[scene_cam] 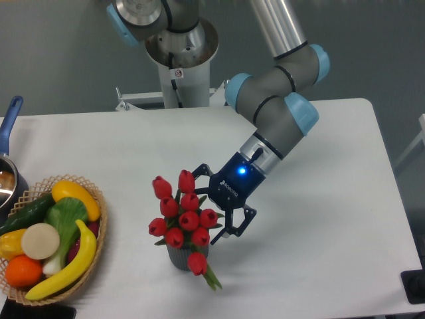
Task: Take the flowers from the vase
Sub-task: 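Lower the gripper around the tulip stems above the vase rim, then close the gripper on the tulip stems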
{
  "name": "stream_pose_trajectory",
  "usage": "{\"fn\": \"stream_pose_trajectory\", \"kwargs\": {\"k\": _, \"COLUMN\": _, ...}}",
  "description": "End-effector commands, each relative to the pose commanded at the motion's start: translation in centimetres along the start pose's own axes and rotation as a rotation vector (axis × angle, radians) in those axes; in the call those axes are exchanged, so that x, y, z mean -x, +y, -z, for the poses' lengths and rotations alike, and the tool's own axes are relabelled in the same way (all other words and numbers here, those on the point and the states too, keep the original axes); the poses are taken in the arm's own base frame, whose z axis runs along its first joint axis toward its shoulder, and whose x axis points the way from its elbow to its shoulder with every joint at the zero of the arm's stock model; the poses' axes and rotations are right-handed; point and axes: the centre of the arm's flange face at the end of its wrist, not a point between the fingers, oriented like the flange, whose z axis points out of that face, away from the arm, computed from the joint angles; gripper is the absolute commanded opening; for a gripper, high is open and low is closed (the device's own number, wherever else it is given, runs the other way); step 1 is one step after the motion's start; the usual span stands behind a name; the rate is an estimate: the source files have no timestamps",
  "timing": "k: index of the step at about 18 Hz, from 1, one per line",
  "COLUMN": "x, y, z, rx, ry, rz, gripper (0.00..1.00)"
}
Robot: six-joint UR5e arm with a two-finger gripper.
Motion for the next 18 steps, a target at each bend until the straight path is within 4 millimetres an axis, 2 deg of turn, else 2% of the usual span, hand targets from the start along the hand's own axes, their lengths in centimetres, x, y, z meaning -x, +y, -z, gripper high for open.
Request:
{"fn": "stream_pose_trajectory", "kwargs": {"k": 2, "x": -0.4, "y": -0.5, "z": -0.3, "rx": 0.0, "ry": 0.006, "rz": -0.009, "gripper": 0.98}}
{"fn": "stream_pose_trajectory", "kwargs": {"k": 6, "x": -0.6, "y": -0.5, "z": -0.2, "rx": 0.001, "ry": 0.004, "rz": -0.009, "gripper": 0.65}}
{"fn": "stream_pose_trajectory", "kwargs": {"k": 9, "x": -0.8, "y": -0.3, "z": 0.0, "rx": 0.002, "ry": 0.003, "rz": -0.003, "gripper": 0.36}}
{"fn": "stream_pose_trajectory", "kwargs": {"k": 12, "x": -1.4, "y": -0.4, "z": 0.1, "rx": 0.002, "ry": 0.003, "rz": -0.003, "gripper": 0.17}}
{"fn": "stream_pose_trajectory", "kwargs": {"k": 14, "x": -2.2, "y": -0.4, "z": 0.5, "rx": 0.001, "ry": 0.0, "rz": -0.001, "gripper": 0.12}}
{"fn": "stream_pose_trajectory", "kwargs": {"k": 18, "x": -3.1, "y": -0.7, "z": 1.2, "rx": -0.001, "ry": -0.008, "rz": 0.003, "gripper": 0.1}}
